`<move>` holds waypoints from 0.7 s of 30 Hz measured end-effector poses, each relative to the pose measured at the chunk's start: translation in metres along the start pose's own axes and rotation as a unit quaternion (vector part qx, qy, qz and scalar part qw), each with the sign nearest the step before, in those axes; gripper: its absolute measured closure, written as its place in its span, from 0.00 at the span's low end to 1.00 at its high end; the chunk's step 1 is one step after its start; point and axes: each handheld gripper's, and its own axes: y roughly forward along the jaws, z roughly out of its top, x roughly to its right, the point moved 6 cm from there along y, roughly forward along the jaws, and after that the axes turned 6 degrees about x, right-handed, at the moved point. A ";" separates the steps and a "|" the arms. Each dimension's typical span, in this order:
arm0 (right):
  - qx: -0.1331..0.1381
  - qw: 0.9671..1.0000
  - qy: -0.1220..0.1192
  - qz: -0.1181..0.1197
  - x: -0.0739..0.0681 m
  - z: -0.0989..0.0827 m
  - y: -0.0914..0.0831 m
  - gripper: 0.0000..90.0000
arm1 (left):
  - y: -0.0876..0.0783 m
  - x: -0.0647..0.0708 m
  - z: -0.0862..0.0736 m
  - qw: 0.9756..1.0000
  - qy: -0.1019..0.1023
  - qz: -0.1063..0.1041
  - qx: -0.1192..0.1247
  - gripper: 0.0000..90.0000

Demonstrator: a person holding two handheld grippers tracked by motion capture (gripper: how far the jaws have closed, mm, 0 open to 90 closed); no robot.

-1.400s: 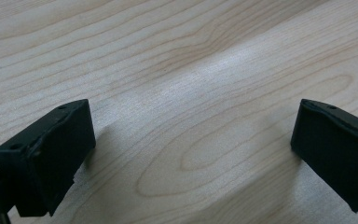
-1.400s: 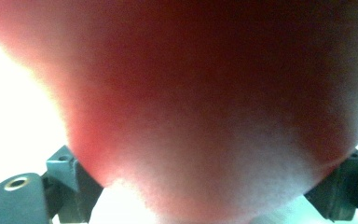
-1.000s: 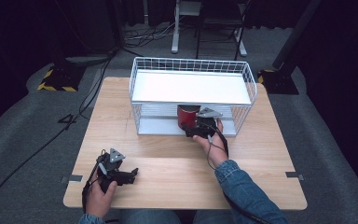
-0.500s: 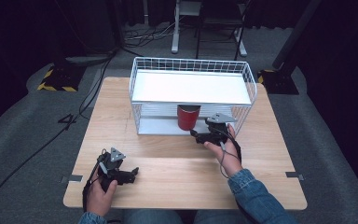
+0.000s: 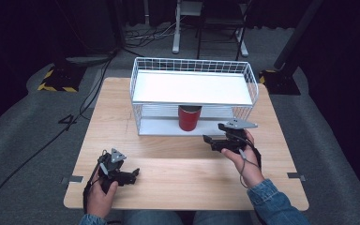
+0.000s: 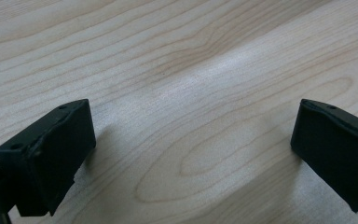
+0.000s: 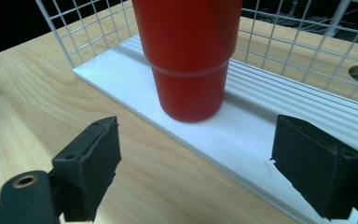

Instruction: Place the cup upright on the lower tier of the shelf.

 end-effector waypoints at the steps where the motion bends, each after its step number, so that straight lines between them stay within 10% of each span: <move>1: 0.000 1.000 -0.002 0.000 0.001 -0.001 -0.004 0.18 | -0.001 0.000 0.000 1.000 0.000 -0.001 -0.001 0.00; 21: -0.036 0.998 0.022 -0.043 0.030 -0.034 -0.072 0.18 | -0.002 0.001 -0.002 1.000 -0.001 -0.001 -0.001 0.00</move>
